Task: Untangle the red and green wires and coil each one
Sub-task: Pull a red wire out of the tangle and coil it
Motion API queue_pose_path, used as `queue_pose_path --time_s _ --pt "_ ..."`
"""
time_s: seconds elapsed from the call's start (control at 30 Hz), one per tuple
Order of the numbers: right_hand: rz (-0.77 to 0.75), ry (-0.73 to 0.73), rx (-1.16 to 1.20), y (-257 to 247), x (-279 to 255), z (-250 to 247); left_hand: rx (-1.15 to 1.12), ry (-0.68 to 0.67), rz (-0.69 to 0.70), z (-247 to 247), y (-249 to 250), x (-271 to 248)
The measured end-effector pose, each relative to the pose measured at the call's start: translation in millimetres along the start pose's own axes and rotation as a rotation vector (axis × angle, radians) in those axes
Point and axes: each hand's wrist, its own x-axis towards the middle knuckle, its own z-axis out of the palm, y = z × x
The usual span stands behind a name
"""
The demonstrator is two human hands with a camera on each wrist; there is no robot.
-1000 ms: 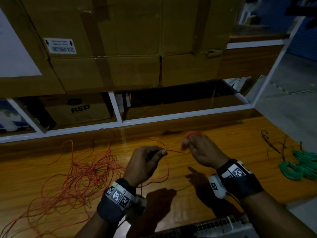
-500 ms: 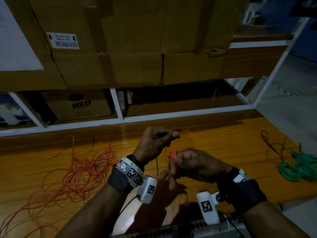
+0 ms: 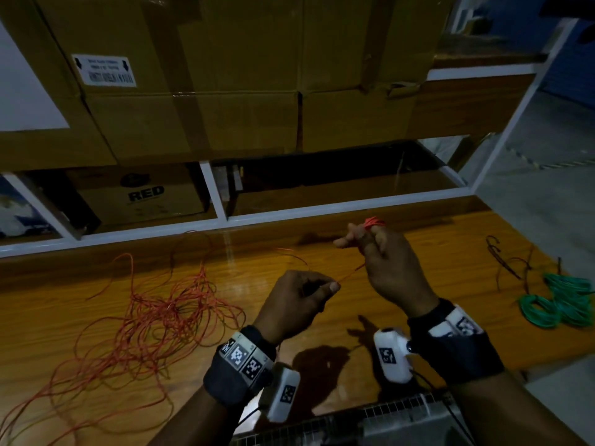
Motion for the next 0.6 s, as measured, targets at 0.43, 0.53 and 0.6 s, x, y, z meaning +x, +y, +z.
queue_pose_path --time_s 0.43,0.53,0.6 --pt "0.163 -0.843 0.241 -16.1 -23.8 11.6 0.007 0.044 0.197 -53.3 14.9 0.0" --pt "0.152 -0.933 0.356 -18.4 -24.8 14.4 -0.171 0.037 0.201 -50.6 11.3 1.7" --pt "0.137 -0.952 0.396 -20.4 -23.6 14.3 -0.26 0.052 0.18 -47.6 11.7 2.6"
